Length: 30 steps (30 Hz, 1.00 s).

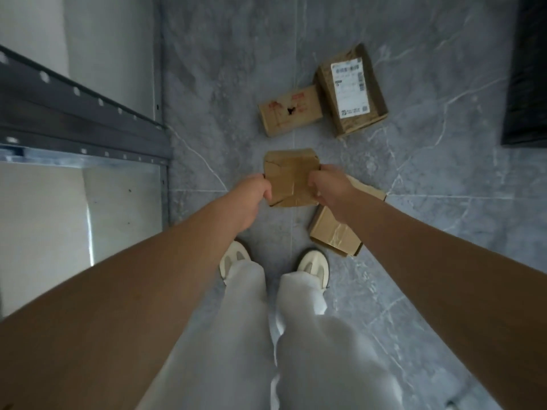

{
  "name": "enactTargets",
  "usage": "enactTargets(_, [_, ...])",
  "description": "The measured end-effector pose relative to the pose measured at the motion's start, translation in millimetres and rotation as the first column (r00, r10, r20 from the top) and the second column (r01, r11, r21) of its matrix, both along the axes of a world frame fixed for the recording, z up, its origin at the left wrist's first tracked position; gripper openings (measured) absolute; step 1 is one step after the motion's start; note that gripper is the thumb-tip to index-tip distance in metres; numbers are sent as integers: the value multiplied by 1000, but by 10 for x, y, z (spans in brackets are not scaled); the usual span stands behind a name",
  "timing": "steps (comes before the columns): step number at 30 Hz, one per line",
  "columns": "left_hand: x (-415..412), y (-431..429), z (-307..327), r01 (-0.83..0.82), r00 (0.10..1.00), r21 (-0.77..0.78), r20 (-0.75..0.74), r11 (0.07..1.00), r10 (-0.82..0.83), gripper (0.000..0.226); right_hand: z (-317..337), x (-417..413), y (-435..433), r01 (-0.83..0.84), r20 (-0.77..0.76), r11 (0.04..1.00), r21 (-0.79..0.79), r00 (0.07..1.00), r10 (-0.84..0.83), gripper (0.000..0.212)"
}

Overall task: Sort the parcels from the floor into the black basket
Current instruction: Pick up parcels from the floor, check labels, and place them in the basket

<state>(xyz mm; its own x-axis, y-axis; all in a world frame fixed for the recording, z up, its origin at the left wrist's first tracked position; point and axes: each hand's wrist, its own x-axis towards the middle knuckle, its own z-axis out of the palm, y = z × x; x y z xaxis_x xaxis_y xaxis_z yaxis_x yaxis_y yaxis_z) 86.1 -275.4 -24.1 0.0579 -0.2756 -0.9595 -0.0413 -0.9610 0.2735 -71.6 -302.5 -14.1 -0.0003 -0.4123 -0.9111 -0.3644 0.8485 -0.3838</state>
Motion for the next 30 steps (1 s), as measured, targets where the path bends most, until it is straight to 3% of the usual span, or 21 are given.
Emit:
enactTargets(4, [157, -111, 1235, -307, 952, -104, -40, 946, 304, 19, 1328, 123, -263, -61, 14, 993, -105, 998, 63, 36])
enactTargets(9, [378, -456, 3305, -278, 956, -307, 8, 910, 295, 17, 3227, 338, -746, -111, -7, 955, -275, 994, 113, 28])
enactTargets(11, [488, -523, 4123, -280, 945, -360, 59, 890, 321, 23, 4063, 418, -898, -57, 60, 951, -304, 995, 79, 33])
enactTargets(16, [546, -346, 5687, -438, 852, -516, 21, 736, 523, 11, 5761, 510, -894, -50, 199, 896, -441, 968, 151, 47])
enactTargets(21, [587, 19, 6608, -471, 792, -645, -10, 601, 611, 41, 6664, 616, -636, -86, 238, 812, -577, 934, 267, 49])
enactTargets(25, [721, 450, 7080, -391, 770, -763, 36, 515, 637, 31, 7078, 635, -377, -38, 323, 783, -620, 898, 299, 50])
enactTargets(30, [896, 1153, 7361, -340, 746, -850, 16, 402, 666, 27, 7200, 786, 79, -48, 423, 758, -650, 807, 413, 37])
